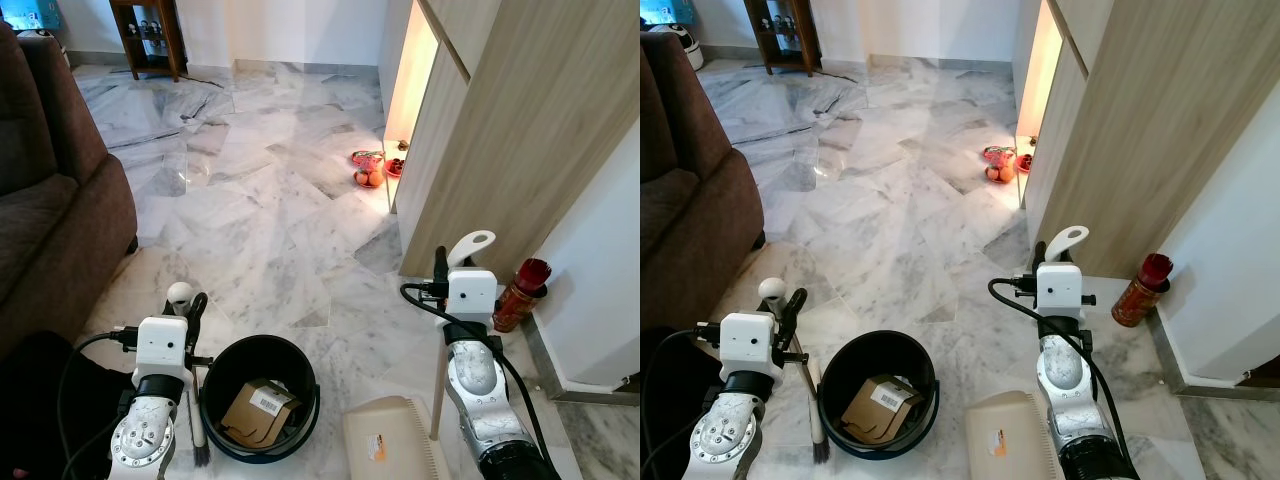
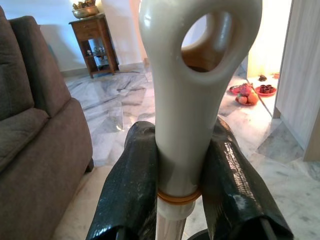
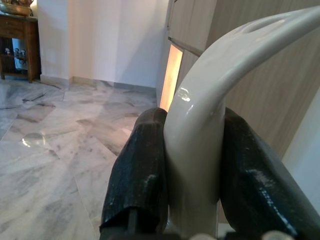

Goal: Sweep floor

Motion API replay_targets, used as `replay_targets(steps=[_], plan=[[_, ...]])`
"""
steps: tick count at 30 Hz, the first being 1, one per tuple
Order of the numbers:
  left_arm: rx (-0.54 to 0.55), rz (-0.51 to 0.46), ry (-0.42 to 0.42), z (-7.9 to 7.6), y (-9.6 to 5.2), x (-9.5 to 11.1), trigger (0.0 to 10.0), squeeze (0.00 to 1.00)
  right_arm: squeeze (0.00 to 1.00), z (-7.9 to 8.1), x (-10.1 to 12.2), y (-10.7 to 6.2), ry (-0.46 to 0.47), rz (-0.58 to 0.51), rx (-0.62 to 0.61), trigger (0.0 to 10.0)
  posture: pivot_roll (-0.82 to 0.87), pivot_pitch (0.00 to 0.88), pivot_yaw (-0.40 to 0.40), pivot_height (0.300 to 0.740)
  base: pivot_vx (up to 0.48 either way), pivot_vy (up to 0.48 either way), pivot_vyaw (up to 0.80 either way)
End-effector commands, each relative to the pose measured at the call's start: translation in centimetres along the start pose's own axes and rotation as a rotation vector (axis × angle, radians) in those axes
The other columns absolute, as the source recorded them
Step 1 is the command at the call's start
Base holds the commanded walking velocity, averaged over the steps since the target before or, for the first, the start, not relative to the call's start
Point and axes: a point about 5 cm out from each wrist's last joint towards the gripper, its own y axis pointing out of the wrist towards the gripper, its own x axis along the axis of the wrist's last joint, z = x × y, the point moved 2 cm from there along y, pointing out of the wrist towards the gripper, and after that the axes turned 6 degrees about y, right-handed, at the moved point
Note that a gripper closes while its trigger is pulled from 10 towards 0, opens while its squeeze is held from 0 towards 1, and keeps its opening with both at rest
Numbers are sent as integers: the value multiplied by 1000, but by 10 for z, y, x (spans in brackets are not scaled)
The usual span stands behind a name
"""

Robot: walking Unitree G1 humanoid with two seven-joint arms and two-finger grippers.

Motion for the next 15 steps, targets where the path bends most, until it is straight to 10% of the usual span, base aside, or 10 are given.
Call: replay_targets(steps=[1,15], plan=[[-13,-49,-6,-3,7,11,10000,0,0,0,6,3,14,-29,-2,10000,177,53,-20,740,0,0,0],[-24,-45,-9,-7,4,10,10000,0,0,0,6,3,16,-36,3,10000,174,35,-22,740,-212,0,0]])
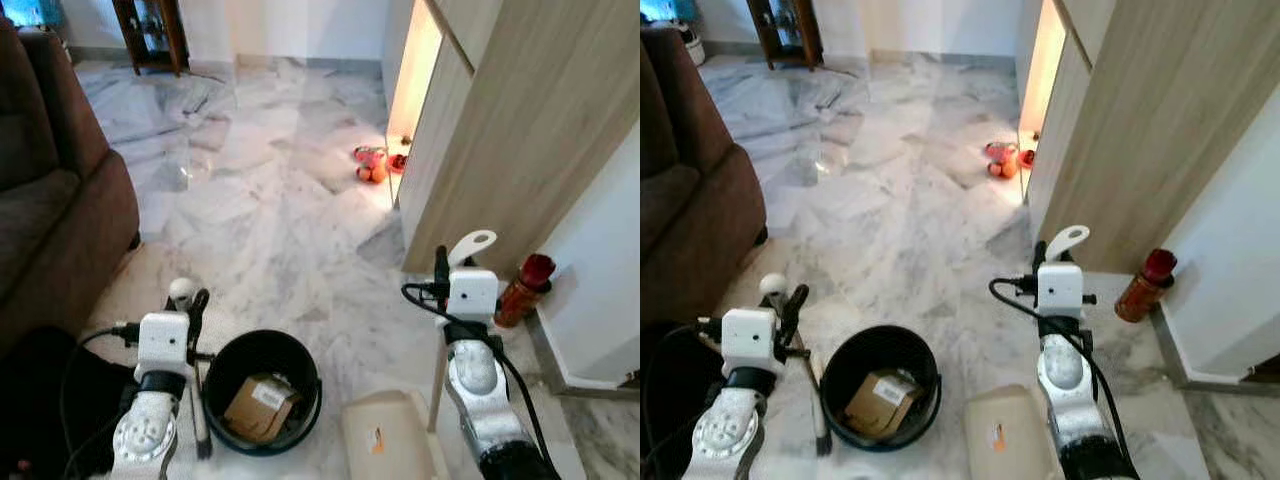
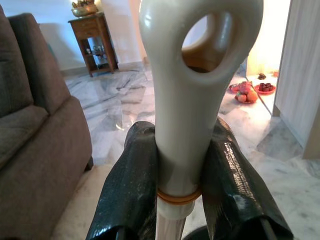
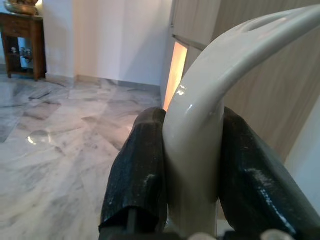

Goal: Sweep floor

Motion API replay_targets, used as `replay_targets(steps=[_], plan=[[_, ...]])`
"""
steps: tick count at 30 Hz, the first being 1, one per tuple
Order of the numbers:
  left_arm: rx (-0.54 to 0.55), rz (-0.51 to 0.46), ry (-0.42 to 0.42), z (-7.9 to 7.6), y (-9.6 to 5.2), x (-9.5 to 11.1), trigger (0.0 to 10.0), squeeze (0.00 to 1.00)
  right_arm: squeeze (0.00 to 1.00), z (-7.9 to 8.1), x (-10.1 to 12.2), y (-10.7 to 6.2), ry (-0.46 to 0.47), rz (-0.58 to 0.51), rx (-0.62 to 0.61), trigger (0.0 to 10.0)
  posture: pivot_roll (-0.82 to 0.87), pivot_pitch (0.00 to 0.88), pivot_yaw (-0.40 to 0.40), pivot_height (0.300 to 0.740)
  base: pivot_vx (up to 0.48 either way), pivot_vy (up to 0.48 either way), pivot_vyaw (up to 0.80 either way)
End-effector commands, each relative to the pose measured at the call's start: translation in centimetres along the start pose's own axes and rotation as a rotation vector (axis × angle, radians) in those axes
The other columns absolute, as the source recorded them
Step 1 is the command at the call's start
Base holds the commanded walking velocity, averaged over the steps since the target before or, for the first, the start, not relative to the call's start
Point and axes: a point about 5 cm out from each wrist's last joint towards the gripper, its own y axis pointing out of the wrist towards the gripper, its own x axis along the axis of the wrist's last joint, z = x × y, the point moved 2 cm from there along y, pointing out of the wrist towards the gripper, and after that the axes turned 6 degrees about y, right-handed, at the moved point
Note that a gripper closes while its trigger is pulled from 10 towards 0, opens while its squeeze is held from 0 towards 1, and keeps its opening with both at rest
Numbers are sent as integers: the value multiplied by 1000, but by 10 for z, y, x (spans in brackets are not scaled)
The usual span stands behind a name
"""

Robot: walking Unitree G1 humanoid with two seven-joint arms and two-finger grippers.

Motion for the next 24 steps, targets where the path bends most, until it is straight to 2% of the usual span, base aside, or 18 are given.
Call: replay_targets(steps=[1,24], plan=[[-17,-33,-2,-4,2,7,10000,0,0,0,5,3,11,-28,-2,10000,173,30,-21,740,-274,0,0],[-30,-31,4,-7,2,6,10000,0,0,1,5,4,18,-29,2,10000,176,35,-24,740,-274,0,0]])
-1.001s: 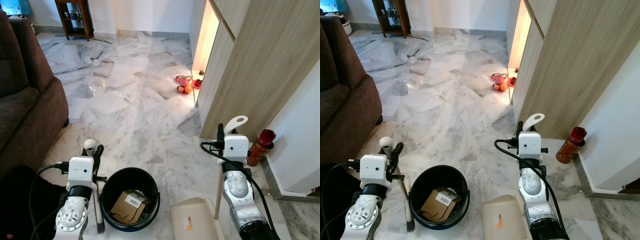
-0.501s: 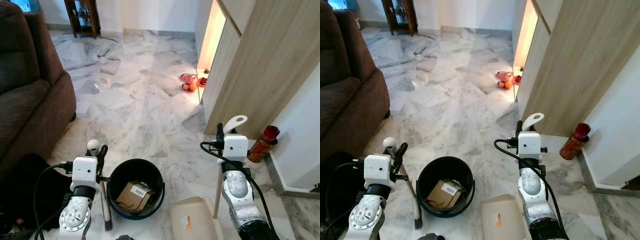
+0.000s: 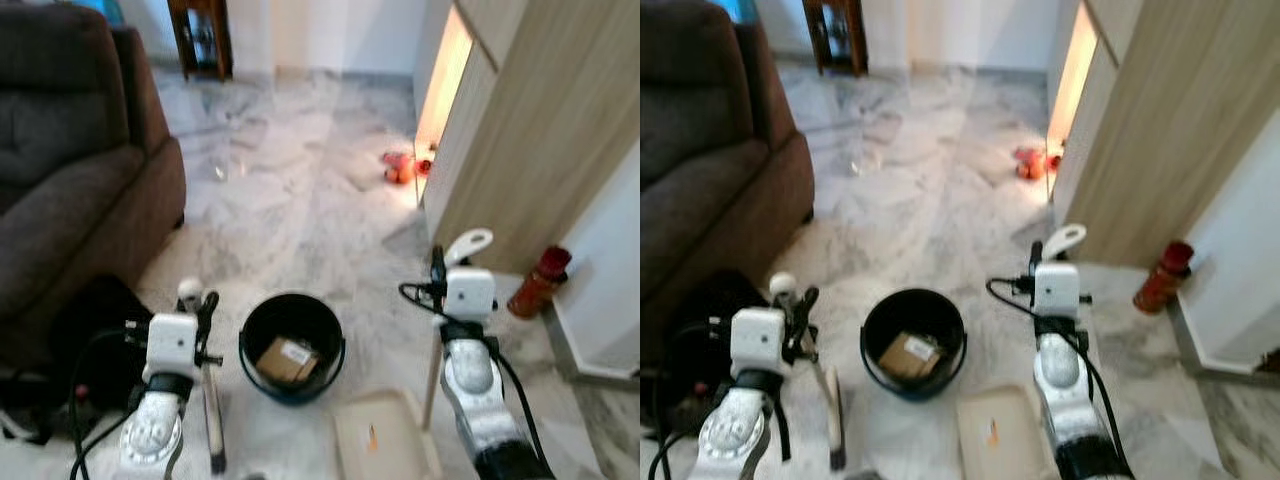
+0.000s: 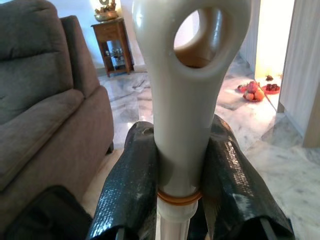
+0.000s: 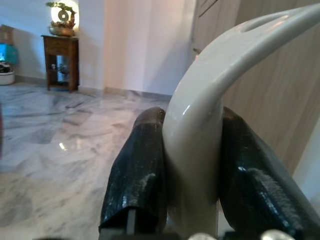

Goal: Sweep floor

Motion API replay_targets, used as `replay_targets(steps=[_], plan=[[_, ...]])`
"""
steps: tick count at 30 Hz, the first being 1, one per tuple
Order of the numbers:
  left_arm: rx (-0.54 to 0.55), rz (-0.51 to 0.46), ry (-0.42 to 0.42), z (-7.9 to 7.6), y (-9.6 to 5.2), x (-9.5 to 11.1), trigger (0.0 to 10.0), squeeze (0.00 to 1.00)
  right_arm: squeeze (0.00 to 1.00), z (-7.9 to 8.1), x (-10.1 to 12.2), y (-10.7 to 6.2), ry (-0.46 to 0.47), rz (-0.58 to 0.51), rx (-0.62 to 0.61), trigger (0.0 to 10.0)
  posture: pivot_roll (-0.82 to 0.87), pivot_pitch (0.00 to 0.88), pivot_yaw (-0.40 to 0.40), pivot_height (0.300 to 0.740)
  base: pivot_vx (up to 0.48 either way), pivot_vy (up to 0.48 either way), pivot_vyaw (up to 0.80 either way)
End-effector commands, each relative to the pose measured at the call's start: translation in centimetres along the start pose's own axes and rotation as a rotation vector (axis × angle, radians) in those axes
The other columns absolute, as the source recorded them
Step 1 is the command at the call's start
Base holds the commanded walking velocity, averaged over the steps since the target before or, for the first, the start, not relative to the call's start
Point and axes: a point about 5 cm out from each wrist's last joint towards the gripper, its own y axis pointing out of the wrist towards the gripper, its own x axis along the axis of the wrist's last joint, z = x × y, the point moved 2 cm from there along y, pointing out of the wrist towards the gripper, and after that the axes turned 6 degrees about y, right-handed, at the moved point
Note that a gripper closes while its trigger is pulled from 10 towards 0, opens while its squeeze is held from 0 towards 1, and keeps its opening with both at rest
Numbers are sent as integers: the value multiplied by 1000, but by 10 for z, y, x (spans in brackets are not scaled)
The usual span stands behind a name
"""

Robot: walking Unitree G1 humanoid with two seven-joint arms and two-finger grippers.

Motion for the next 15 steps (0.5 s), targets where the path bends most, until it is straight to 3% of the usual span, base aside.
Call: replay_targets(steps=[1,3,15], plan=[[1,-31,15,0,3,6,10000,0,0,-2,4,2,4,-19,-5,10000,175,34,-25,740,-274,0,0],[-1,-32,14,-2,4,6,10000,0,0,-2,5,3,6,-21,-5,10000,174,35,-27,740,-268,0,0],[-3,-24,12,-6,5,5,10000,0,0,1,4,2,26,-18,10,10000,167,41,-36,740,0,0,0]])
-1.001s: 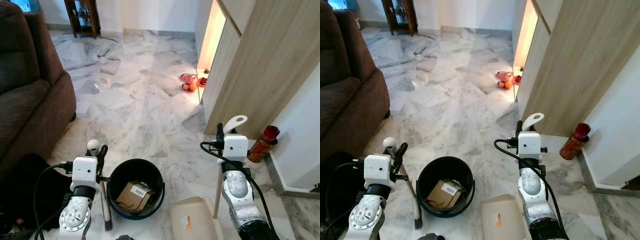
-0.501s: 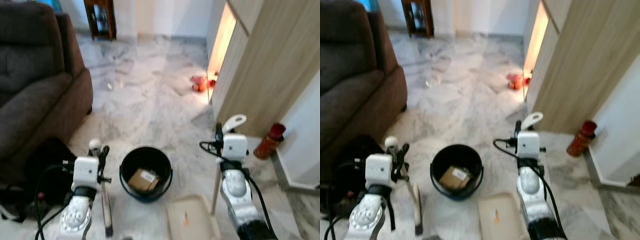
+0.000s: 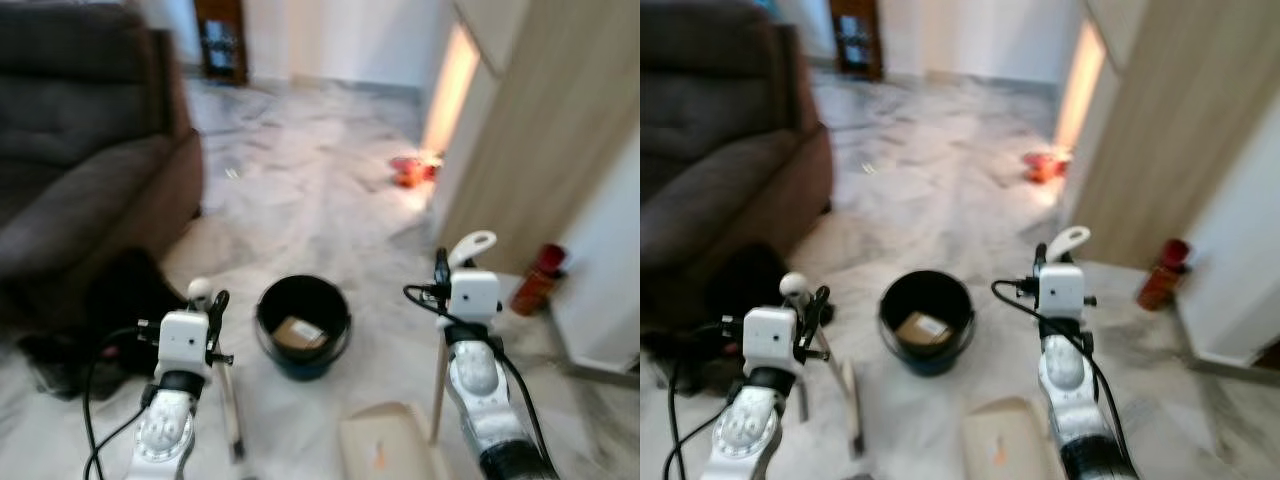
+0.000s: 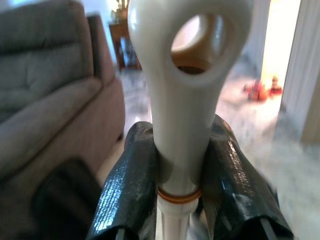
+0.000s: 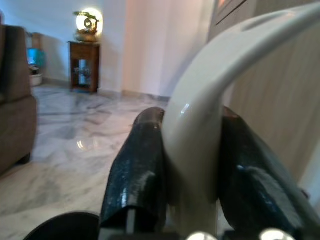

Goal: Sweep floor

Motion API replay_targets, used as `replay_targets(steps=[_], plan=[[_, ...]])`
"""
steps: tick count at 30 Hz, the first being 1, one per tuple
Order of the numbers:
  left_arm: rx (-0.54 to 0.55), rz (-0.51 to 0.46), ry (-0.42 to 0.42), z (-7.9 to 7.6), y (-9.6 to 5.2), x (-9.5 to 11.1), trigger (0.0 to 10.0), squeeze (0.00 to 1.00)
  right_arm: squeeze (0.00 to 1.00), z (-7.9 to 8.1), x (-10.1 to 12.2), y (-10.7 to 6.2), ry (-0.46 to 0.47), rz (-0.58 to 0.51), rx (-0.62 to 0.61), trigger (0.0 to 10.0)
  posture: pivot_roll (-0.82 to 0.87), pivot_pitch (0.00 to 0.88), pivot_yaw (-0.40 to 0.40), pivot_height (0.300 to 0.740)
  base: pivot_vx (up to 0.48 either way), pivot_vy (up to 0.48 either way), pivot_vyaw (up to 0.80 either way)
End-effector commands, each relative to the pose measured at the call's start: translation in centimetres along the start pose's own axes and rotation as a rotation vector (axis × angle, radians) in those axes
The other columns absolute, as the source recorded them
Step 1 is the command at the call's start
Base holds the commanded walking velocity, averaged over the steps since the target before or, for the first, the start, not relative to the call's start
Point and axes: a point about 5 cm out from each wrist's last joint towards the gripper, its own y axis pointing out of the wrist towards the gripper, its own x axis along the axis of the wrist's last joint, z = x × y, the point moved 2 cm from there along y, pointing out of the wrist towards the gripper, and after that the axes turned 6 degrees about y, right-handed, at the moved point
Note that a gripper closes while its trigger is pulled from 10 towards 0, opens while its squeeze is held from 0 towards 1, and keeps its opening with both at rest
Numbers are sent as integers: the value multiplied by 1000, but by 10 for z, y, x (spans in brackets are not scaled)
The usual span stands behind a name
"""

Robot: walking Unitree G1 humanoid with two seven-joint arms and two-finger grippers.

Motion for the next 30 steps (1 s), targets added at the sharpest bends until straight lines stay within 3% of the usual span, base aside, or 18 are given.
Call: replay_targets(steps=[1,6,30], plan=[[9,-57,37,5,8,12,10000,0,0,1,12,8,18,-50,0,10000,166,41,-37,740,0,0,0],[10,-62,40,7,12,13,10000,0,0,0,11,9,27,-40,-4,10000,161,42,-33,740,0,0,0],[-2,-62,46,5,16,13,10000,0,0,2,8,11,34,-16,-1,10000,169,21,-33,740,0,0,-789]])
